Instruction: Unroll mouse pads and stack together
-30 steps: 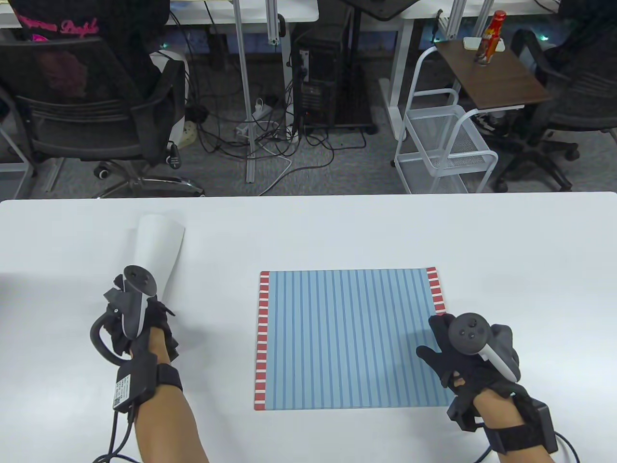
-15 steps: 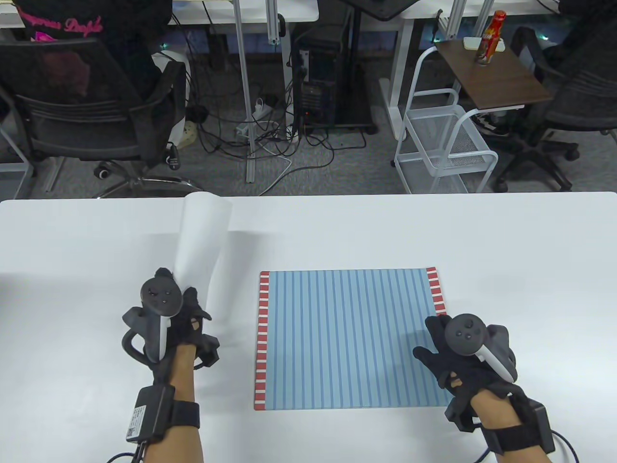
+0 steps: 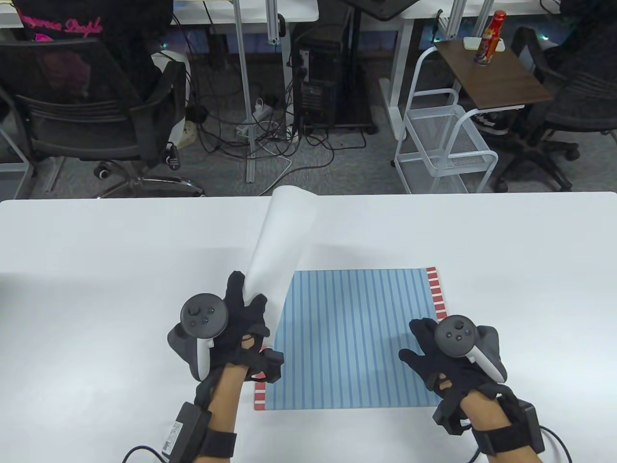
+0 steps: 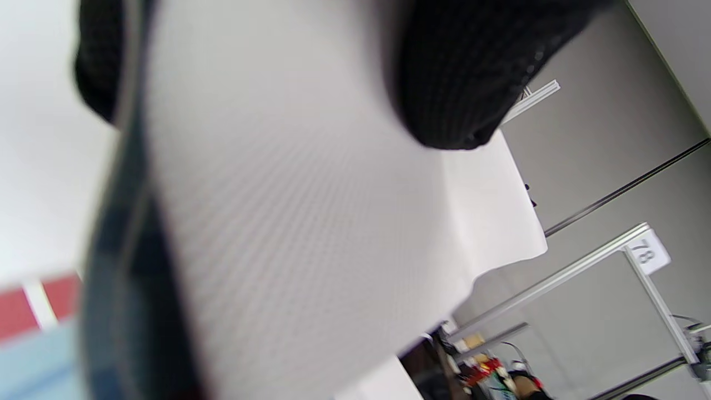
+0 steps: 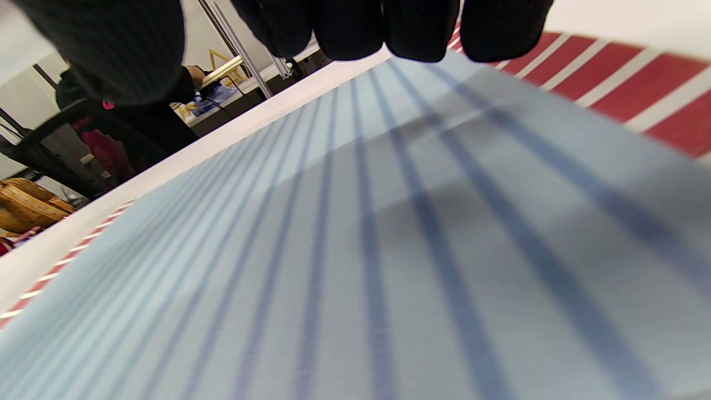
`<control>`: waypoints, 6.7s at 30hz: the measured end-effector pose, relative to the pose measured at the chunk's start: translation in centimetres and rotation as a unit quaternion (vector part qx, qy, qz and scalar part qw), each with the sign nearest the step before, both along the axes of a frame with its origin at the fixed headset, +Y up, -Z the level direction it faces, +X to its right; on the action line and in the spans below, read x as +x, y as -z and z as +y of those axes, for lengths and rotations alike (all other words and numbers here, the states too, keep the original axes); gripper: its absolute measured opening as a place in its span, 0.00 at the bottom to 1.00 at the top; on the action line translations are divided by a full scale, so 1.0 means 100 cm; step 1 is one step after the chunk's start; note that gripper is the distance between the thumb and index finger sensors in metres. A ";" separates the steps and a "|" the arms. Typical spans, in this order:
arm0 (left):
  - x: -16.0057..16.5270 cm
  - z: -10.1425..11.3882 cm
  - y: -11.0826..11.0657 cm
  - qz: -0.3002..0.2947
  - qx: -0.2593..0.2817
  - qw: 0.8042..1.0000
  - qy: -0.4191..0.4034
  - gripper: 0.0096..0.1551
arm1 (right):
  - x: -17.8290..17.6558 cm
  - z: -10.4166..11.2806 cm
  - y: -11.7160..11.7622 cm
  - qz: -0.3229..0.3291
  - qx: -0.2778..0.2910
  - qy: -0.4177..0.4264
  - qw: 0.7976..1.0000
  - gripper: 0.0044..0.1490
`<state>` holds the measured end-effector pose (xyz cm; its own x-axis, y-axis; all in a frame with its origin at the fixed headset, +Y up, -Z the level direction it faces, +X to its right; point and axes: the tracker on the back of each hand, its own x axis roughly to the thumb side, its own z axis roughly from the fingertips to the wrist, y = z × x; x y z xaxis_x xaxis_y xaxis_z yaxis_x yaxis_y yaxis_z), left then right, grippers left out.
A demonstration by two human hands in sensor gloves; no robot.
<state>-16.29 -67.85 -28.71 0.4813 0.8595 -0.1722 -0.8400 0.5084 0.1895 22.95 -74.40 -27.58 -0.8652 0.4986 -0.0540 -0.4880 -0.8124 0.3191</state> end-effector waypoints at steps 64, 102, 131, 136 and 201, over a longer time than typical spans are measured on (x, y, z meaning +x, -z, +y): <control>0.080 -0.023 -0.010 -0.228 -0.071 0.968 -0.075 0.31 | -0.038 -0.043 -0.014 0.008 -0.229 0.454 0.861 0.55; 0.086 0.127 -0.022 -0.312 0.041 0.948 0.043 0.30 | -0.003 -0.060 -0.005 -0.062 -0.233 0.536 0.809 0.55; 0.099 0.170 -0.032 -0.293 0.100 0.946 0.091 0.28 | 0.030 -0.058 0.000 -0.185 -0.193 0.448 0.853 0.27; 0.074 0.151 -0.028 -0.187 0.094 0.963 0.170 0.27 | 0.048 -0.035 0.005 -0.190 -0.105 0.368 0.904 0.26; 0.052 -0.100 0.033 -0.257 -0.243 0.836 0.419 0.51 | 0.032 -0.018 0.016 -0.223 0.000 -0.242 0.944 0.37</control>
<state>-11.14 -77.85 -32.00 0.9973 0.0724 0.0123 -0.0573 0.8716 -0.4869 26.12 -76.20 -29.15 -0.8830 0.0505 -0.4666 -0.1451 -0.9748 0.1691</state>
